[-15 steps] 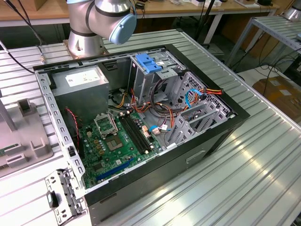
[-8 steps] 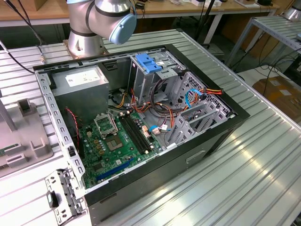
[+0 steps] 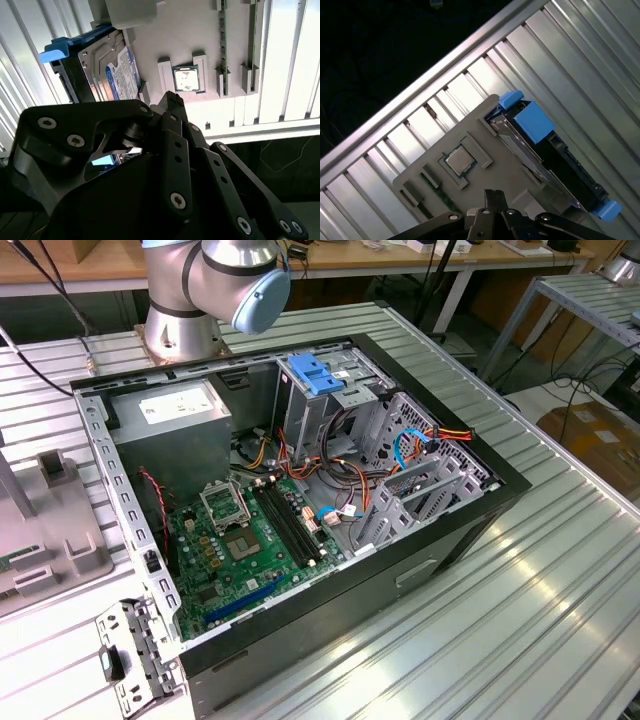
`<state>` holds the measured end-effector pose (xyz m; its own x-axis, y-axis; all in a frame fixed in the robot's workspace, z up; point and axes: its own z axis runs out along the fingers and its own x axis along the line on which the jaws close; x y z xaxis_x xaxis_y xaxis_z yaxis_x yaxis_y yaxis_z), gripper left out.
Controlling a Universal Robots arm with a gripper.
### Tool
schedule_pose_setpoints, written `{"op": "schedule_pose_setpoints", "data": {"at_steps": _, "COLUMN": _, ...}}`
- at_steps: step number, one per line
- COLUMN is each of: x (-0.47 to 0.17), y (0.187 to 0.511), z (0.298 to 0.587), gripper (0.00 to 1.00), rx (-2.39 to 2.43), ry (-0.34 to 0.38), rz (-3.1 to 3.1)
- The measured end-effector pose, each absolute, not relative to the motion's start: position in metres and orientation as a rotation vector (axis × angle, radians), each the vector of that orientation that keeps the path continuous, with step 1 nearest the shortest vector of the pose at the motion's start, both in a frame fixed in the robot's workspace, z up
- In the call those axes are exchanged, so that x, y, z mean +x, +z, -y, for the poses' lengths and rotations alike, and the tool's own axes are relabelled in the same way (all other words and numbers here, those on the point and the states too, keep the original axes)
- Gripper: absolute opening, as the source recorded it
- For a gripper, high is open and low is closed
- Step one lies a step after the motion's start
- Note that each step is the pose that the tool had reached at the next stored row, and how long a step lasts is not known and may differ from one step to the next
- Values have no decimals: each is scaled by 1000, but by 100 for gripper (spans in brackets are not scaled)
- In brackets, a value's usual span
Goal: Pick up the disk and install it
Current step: 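Pick up the disk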
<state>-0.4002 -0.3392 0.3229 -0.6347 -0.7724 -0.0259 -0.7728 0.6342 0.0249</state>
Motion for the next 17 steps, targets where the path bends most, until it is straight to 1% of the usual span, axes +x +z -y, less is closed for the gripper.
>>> {"op": "schedule_pose_setpoints", "data": {"at_steps": 17, "x": -400, "y": 323, "z": 339, "gripper": 11, "rx": -1688, "ry": 55, "rz": -2639}}
